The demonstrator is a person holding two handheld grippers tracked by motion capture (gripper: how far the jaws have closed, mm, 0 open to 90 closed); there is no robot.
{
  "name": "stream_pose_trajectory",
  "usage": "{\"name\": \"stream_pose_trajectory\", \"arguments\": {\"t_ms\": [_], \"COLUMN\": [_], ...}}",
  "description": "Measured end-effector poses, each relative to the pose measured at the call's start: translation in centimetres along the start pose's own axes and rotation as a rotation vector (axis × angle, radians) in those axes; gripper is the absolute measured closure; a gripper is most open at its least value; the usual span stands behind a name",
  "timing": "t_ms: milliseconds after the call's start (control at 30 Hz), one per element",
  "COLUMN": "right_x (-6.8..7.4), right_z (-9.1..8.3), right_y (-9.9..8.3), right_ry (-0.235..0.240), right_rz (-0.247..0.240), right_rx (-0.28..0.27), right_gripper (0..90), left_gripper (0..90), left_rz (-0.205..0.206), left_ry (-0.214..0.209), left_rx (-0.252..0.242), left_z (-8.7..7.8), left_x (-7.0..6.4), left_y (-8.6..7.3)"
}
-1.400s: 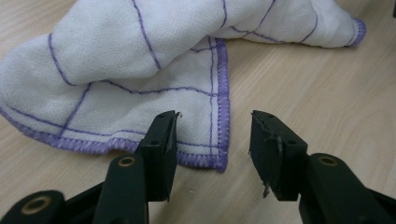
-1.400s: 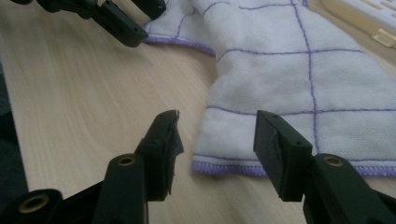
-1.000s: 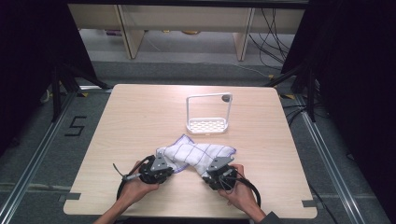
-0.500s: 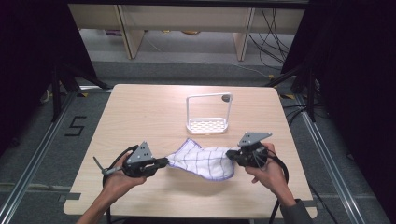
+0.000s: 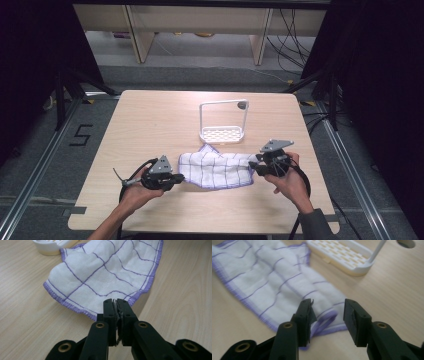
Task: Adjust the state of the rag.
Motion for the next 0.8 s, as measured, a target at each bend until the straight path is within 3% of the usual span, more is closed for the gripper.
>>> {"name": "stream_pose_trajectory", "arguments": {"t_ms": [33,67,100,133,233,400,533,667,733,800], "right_x": [0.0,1.0,1.0,1.9,2.3,2.4,2.2,1.9,2.0,2.1], "right_z": [0.0,-0.2,-0.2,0.1,0.7,2.8,3.4,3.9,3.8,2.7], "right_y": [0.0,-1.0,-1.0,-1.9,-2.7,-4.2,-4.4,-4.4,-4.3,-3.7], "right_ry": [0.000,0.039,0.039,0.071,0.077,0.062,0.054,0.062,0.065,0.053], "right_rz": [0.000,-0.020,-0.020,-0.008,-0.005,-0.004,0.021,-0.010,-0.033,-0.045], "right_rx": [0.000,0.009,0.009,0.039,0.054,0.137,0.141,0.151,0.162,0.119], "right_gripper": [60.1,62.5,62.5,64.1,65.2,65.9,70.5,85.8,87.1,87.4], "left_gripper": [85.8,85.7,85.7,85.7,85.6,85.4,85.4,85.4,85.5,85.7], "left_rz": [0.002,0.012,0.009,0.012,-0.004,-0.008,0.005,-0.015,-0.004,-0.015], "left_ry": [-0.001,-0.007,-0.007,-0.005,-0.003,-0.011,-0.015,-0.020,-0.023,-0.027], "left_rx": [0.004,0.009,0.008,0.009,0.000,-0.003,0.014,-0.007,-0.009,-0.032], "left_z": [0.0,-0.1,-0.1,-0.1,0.1,0.3,0.4,0.6,0.3,0.0], "left_x": [0.0,-0.1,-0.1,-0.1,-0.3,-0.4,-0.4,-0.6,-0.7,-0.9], "left_y": [0.0,-0.1,-0.1,-0.1,-0.1,-0.2,-0.3,-0.2,-0.1,0.2]}}
Point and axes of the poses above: each handheld gripper's, and its own axes: z roughly forward along the jaws, y roughly out of its top, x roughly to its left, the point moved 7 cm from there along z, roughly forward along the jaws
